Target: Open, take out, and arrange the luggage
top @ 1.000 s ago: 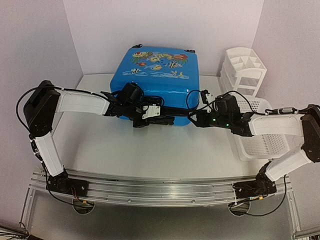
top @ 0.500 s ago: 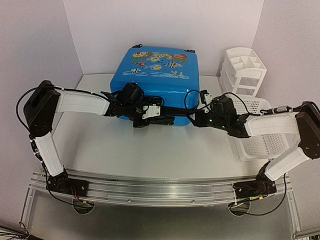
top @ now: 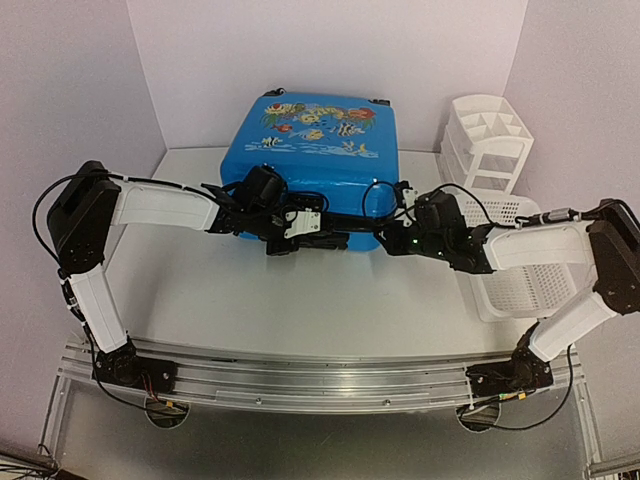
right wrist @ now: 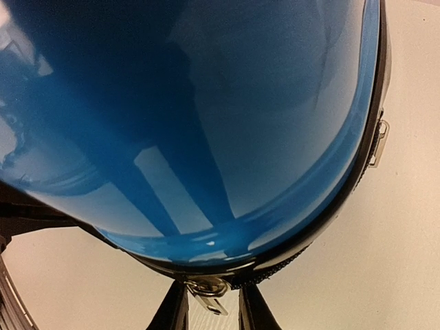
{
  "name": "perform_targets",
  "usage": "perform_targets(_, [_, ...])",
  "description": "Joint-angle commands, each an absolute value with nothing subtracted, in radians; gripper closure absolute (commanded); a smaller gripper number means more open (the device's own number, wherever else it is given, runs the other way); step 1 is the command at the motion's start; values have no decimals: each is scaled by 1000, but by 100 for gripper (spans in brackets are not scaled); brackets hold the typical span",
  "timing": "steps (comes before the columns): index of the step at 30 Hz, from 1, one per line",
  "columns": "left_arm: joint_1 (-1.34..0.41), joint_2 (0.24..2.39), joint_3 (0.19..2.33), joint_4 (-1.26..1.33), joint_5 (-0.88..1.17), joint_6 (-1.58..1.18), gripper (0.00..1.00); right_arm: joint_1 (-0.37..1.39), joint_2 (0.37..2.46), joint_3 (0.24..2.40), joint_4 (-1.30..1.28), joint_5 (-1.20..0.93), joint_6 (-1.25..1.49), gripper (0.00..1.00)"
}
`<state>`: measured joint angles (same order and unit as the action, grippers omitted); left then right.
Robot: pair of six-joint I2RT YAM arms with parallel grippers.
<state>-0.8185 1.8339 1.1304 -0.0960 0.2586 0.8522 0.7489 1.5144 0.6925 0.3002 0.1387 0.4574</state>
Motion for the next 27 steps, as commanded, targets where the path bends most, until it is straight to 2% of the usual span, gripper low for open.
perform_targets(1, [-792, 1779, 1143, 47, 228, 817, 100, 749, 1557, 767, 334, 169, 445, 90])
perform_targets(3, [-792, 1778, 1143, 48, 227, 818, 100, 749, 1558, 767, 334, 174, 458, 98])
perform_targets(5, [-792, 1776, 1140, 50, 227, 819, 100, 749, 1557, 766, 334, 177, 463, 100])
perform_targets(17, [-791, 1767, 1136, 71, 236, 816, 100, 813, 1546, 780, 319, 60, 421, 100])
perform_targets(27, [-798, 1757, 1140, 89, 268, 815, 100, 901, 1694, 912, 418, 8, 478, 100])
